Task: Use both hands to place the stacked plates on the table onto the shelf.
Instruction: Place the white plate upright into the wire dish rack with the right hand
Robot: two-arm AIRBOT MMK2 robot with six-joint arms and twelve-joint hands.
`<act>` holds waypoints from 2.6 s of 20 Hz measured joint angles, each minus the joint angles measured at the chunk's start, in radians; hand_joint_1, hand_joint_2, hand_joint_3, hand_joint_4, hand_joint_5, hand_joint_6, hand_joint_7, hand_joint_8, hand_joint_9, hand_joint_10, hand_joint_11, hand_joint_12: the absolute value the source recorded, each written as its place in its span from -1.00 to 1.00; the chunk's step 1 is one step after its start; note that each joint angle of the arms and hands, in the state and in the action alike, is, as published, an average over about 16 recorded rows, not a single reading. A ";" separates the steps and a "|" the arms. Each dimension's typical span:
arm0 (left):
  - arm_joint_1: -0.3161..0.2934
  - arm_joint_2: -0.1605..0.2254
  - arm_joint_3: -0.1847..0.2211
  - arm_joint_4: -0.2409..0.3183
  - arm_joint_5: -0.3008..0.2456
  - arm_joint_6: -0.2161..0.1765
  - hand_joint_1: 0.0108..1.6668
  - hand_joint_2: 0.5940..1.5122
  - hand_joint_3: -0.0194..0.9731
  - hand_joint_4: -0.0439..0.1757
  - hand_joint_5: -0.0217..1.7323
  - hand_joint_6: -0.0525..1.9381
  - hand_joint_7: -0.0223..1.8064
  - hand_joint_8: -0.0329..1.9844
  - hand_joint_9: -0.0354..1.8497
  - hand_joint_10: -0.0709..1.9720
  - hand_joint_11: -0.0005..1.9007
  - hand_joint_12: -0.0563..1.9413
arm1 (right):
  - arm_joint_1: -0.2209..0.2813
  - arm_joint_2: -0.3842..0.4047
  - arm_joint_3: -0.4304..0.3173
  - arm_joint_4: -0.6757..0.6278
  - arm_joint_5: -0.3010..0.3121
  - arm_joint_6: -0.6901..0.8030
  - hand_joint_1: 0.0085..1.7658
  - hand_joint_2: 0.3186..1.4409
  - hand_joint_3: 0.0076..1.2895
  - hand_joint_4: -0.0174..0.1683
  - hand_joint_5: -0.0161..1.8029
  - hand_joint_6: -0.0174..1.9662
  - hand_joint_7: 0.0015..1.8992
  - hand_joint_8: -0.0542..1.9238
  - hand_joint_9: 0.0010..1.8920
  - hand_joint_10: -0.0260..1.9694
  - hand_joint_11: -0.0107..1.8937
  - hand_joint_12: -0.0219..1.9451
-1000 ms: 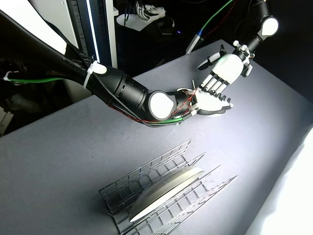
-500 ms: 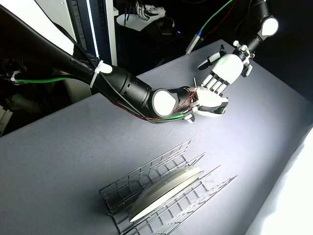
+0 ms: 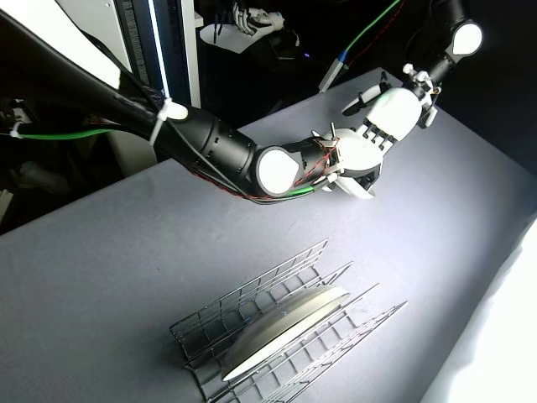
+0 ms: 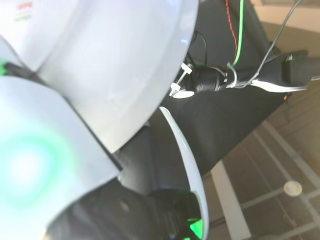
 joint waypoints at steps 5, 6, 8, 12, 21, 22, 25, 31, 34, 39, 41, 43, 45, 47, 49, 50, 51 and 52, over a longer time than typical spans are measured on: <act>-0.087 0.072 -0.042 0.015 0.029 -0.004 -1.00 0.22 -0.95 -0.59 -0.94 -0.94 -0.95 -0.96 -0.94 -0.92 -0.98 -0.94 | 0.021 0.049 -0.050 0.084 -0.007 -0.003 0.44 0.20 -0.99 -0.86 -0.04 -0.04 0.03 -0.20 0.00 0.15 -0.13 0.30; -0.103 0.087 -0.050 0.019 0.037 0.000 -1.00 0.22 -0.95 -0.59 -0.94 -0.94 -0.95 -0.96 -0.94 -0.92 -0.98 -0.94 | 0.026 0.059 -0.062 0.104 -0.008 -0.004 0.44 0.20 -0.99 -0.86 -0.04 -0.03 0.03 -0.20 0.00 0.16 -0.13 0.31; -0.134 0.115 -0.065 0.024 0.055 0.010 -1.00 0.22 -0.95 -0.60 -0.94 -0.94 -0.95 -0.96 -0.94 -0.92 -0.98 -0.94 | 0.039 0.080 -0.086 0.146 -0.010 -0.003 0.45 0.20 -0.99 -0.86 -0.03 -0.02 0.04 -0.19 0.00 0.17 -0.15 0.32; -0.177 0.161 -0.090 0.039 0.103 0.041 -1.00 0.22 -0.95 -0.60 -0.94 -0.94 -0.95 -0.96 -0.94 -0.92 -0.98 -0.94 | 0.071 0.130 -0.144 0.262 -0.022 0.002 0.45 0.20 -0.99 -0.85 -0.01 0.01 0.05 -0.15 -0.01 0.18 -0.17 0.35; -0.209 0.227 -0.137 0.053 0.209 0.113 -1.00 0.21 -0.95 -0.61 -0.95 -0.94 -0.95 -0.96 -0.94 -0.92 -0.98 -0.94 | 0.155 0.265 -0.294 0.589 -0.145 0.032 0.47 0.20 -0.99 -0.85 0.01 0.07 0.06 -0.13 0.00 0.19 -0.19 0.37; -0.207 0.231 -0.140 0.053 0.218 0.117 -1.00 0.21 -0.95 -0.61 -0.95 -0.94 -0.95 -0.96 -0.94 -0.92 -0.98 -0.94 | 0.166 0.279 -0.307 0.628 -0.168 0.035 0.48 0.20 -0.99 -0.85 0.01 0.08 0.06 -0.13 0.00 0.19 -0.20 0.37; -0.198 0.240 -0.142 0.053 0.238 0.125 -1.00 0.21 -0.95 -0.61 -0.95 -0.94 -0.95 -0.96 -0.94 -0.92 -0.98 -0.94 | 0.198 0.319 -0.340 0.749 -0.246 0.042 0.49 0.20 -0.99 -0.85 0.02 0.08 0.06 -0.13 0.00 0.19 -0.20 0.37; -0.180 0.248 -0.131 0.056 0.246 0.121 -1.00 0.21 -0.96 -0.61 -0.95 -0.94 -0.95 -0.96 -0.94 -0.92 -0.99 -0.94 | 0.257 0.388 -0.387 0.951 -0.410 0.050 0.51 0.20 -0.99 -0.85 0.02 0.08 0.07 -0.12 -0.01 0.19 -0.21 0.37; -0.179 0.249 -0.122 0.068 0.242 0.111 -1.00 0.21 -0.95 -0.61 -0.95 -0.94 -0.95 -0.96 -0.94 -0.92 -0.99 -0.94 | 0.282 0.420 -0.402 1.018 -0.478 0.054 0.52 0.20 -0.99 -0.86 0.02 0.08 0.08 -0.12 -0.02 0.19 -0.21 0.37; -0.191 0.250 -0.116 0.095 0.231 0.083 -1.00 0.22 -0.95 -0.61 -0.95 -0.94 -0.95 -0.96 -0.94 -0.92 -0.99 -0.94 | 0.309 0.473 -0.424 1.088 -0.560 0.061 0.53 0.20 -0.99 -0.87 0.01 0.07 0.08 -0.12 -0.03 0.19 -0.21 0.37; -0.197 0.251 -0.118 0.108 0.226 0.072 -1.00 0.22 -0.95 -0.61 -0.95 -0.94 -0.96 -0.96 -0.94 -0.92 -0.99 -0.94 | 0.315 0.495 -0.432 1.098 -0.581 0.064 0.53 0.20 -0.99 -0.88 0.01 0.07 0.08 -0.11 -0.03 0.20 -0.21 0.37; -0.205 0.252 -0.122 0.122 0.222 0.061 -1.00 0.22 -0.95 -0.61 -0.95 -0.94 -0.95 -0.96 -0.94 -0.92 -0.99 -0.94 | 0.318 0.516 -0.438 1.100 -0.595 0.067 0.54 0.20 -0.99 -0.89 0.01 0.07 0.08 -0.11 -0.04 0.20 -0.21 0.38; -0.214 0.254 -0.126 0.138 0.218 0.050 -1.00 0.22 -0.95 -0.61 -0.95 -0.94 -0.95 -0.96 -0.94 -0.92 -0.99 -0.94 | 0.317 0.536 -0.442 1.098 -0.605 0.069 0.54 0.20 -0.99 -0.89 0.01 0.07 0.08 -0.11 -0.04 0.20 -0.21 0.38; -0.224 0.255 -0.129 0.151 0.215 0.040 -1.00 0.22 -0.95 -0.61 -0.95 -0.94 -0.96 -0.96 -0.94 -0.92 -0.99 -0.94 | 0.313 0.555 -0.445 1.093 -0.612 0.071 0.54 0.20 -0.99 -0.90 0.02 0.07 0.08 -0.11 -0.04 0.20 -0.21 0.38; -0.232 0.256 -0.131 0.160 0.212 0.031 -1.00 0.22 -0.95 -0.61 -0.95 -0.94 -0.96 -0.96 -0.94 -0.92 -0.99 -0.94 | 0.306 0.572 -0.446 1.088 -0.615 0.072 0.54 0.20 -0.99 -0.90 0.02 0.07 0.07 -0.11 -0.04 0.20 -0.21 0.38; -0.235 0.256 -0.131 0.164 0.211 0.027 -1.00 0.22 -0.96 -0.61 -0.95 -0.94 -0.95 -0.96 -0.94 -0.92 -0.99 -0.94 | 0.302 0.579 -0.447 1.084 -0.615 0.072 0.54 0.20 -0.99 -0.90 0.02 0.07 0.07 -0.11 -0.04 0.20 -0.21 0.38; -0.237 0.256 -0.131 0.167 0.210 0.023 -1.00 0.22 -0.96 -0.61 -0.95 -0.94 -0.95 -0.96 -0.94 -0.92 -0.99 -0.94 | 0.298 0.586 -0.447 1.081 -0.614 0.072 0.54 0.20 -0.99 -0.90 0.02 0.07 0.07 -0.11 -0.04 0.20 -0.21 0.38; -0.240 0.256 -0.131 0.170 0.209 0.020 -1.00 0.22 -0.96 -0.61 -0.95 -0.94 -0.96 -0.96 -0.94 -0.92 -0.99 -0.94 | 0.293 0.593 -0.447 1.076 -0.613 0.072 0.54 0.20 -0.99 -0.90 0.02 0.07 0.07 -0.12 -0.04 0.20 -0.22 0.38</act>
